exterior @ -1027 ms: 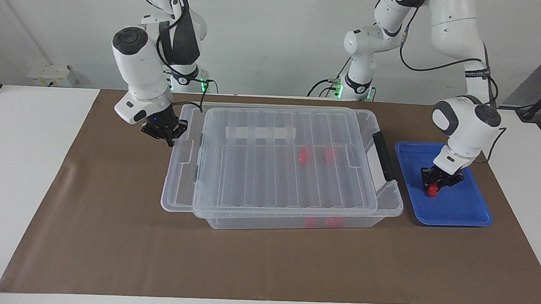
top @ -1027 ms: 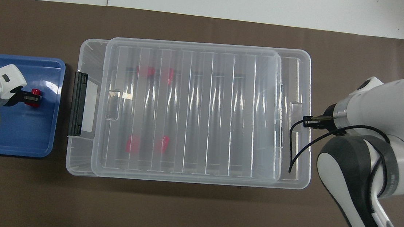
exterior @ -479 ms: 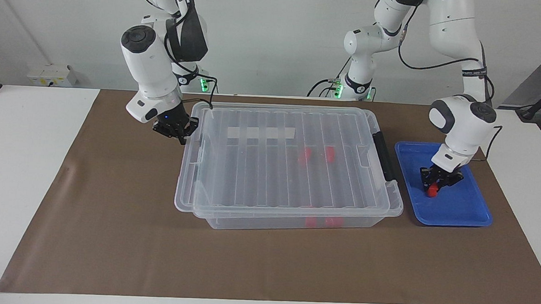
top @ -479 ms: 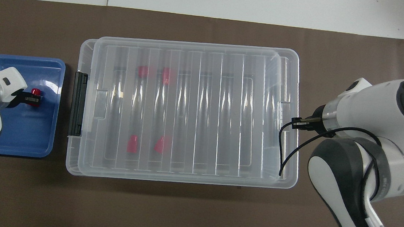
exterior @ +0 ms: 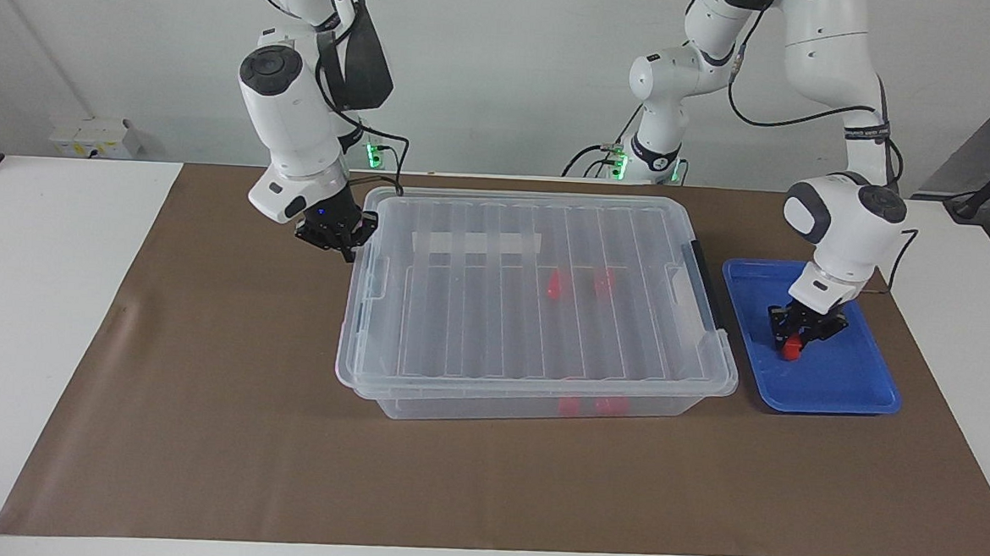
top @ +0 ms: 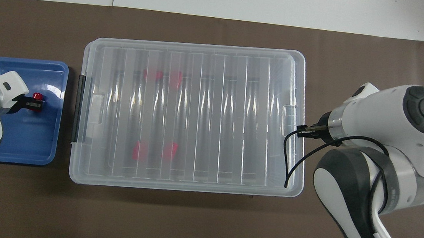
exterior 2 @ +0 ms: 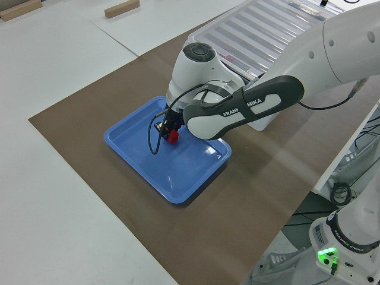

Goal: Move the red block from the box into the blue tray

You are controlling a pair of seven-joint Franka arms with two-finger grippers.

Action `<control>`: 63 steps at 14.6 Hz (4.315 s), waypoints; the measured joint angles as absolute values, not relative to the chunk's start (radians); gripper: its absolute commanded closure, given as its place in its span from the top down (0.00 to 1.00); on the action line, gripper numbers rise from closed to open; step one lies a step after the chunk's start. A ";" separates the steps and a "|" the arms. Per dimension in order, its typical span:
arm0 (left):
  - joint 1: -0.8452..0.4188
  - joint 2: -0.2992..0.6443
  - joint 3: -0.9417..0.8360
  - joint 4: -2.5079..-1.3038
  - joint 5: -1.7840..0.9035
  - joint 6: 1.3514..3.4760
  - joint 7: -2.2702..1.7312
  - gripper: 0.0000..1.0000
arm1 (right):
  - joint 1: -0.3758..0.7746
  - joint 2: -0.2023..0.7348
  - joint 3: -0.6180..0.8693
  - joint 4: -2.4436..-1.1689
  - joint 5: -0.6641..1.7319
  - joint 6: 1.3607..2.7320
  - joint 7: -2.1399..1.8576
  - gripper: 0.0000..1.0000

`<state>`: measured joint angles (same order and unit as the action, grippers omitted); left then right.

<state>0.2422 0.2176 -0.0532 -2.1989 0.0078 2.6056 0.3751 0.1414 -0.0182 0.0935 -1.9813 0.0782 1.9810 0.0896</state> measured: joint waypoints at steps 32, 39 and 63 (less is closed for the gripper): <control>0.096 -0.109 -0.074 -1.861 0.005 1.860 0.205 1.00 | -0.028 -0.036 0.075 -1.606 0.006 1.626 0.122 1.00; 0.056 -0.100 -0.089 -1.866 0.002 1.825 0.105 1.00 | -0.032 0.014 0.071 -1.516 0.004 1.507 0.143 1.00; -0.112 -0.006 0.053 -1.617 0.002 1.491 -0.004 1.00 | -0.028 0.007 0.046 -1.501 0.000 1.490 0.170 1.00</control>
